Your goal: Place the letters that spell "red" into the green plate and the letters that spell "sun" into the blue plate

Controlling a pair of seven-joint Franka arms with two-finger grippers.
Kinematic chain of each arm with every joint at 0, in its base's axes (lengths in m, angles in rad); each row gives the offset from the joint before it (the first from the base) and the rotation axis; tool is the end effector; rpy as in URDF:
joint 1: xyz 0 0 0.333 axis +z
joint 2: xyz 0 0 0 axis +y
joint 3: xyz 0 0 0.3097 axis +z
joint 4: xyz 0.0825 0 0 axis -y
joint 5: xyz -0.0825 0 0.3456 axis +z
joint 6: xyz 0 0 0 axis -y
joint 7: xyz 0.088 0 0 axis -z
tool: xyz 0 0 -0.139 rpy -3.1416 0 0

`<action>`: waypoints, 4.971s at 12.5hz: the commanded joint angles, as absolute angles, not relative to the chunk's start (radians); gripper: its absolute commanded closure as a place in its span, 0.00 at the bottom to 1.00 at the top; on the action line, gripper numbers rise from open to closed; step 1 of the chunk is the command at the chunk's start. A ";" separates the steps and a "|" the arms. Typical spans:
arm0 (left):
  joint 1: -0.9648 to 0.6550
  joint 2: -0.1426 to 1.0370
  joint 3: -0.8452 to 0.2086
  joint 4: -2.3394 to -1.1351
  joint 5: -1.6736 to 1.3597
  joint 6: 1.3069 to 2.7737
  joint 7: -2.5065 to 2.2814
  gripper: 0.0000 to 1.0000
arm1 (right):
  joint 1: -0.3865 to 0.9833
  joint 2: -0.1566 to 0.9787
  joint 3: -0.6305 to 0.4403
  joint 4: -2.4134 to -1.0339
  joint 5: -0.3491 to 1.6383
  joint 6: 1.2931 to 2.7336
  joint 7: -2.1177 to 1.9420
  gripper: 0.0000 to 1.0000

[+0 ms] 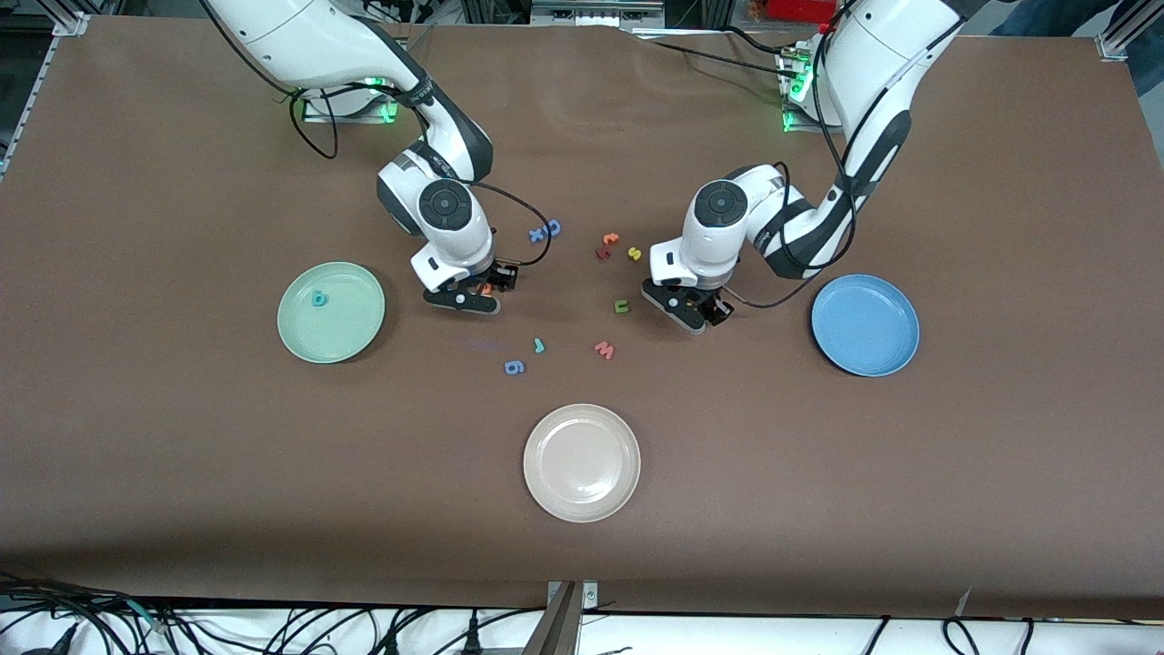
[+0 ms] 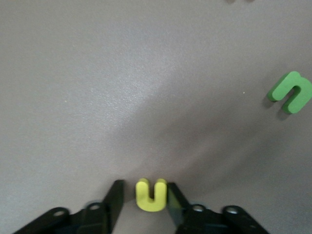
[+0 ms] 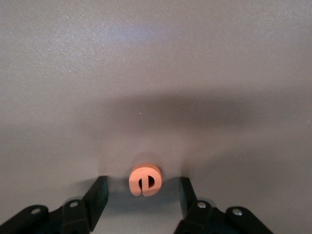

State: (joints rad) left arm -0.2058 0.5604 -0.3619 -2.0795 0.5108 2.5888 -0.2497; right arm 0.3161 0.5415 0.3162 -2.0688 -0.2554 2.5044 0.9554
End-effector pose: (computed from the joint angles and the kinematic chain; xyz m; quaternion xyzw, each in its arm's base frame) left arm 0.4697 -0.3048 0.1645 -0.9381 0.3441 -0.0237 0.0317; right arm 0.4468 0.3277 0.1663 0.9967 -0.0741 -0.0295 0.0169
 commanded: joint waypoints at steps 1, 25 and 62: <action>-0.215 0.558 -0.350 -2.089 0.523 2.592 -0.244 0.74 | 0.322 0.545 0.304 -2.068 -0.282 2.526 0.980 0.36; 0.021 0.382 -0.120 -2.163 0.149 2.372 0.143 0.89 | 0.145 0.376 0.215 -2.045 -0.264 2.230 0.292 0.88; -0.512 0.652 -0.222 -1.799 0.135 2.447 -1.239 0.07 | 0.235 0.805 0.453 -1.594 -0.304 2.451 0.545 0.64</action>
State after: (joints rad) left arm -0.4835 0.6312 -0.2431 -1.8357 0.1347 2.4525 -1.2268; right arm 0.2243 0.7770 0.4546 -1.6199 -0.2827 2.4215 0.5668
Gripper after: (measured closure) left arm 0.066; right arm 0.643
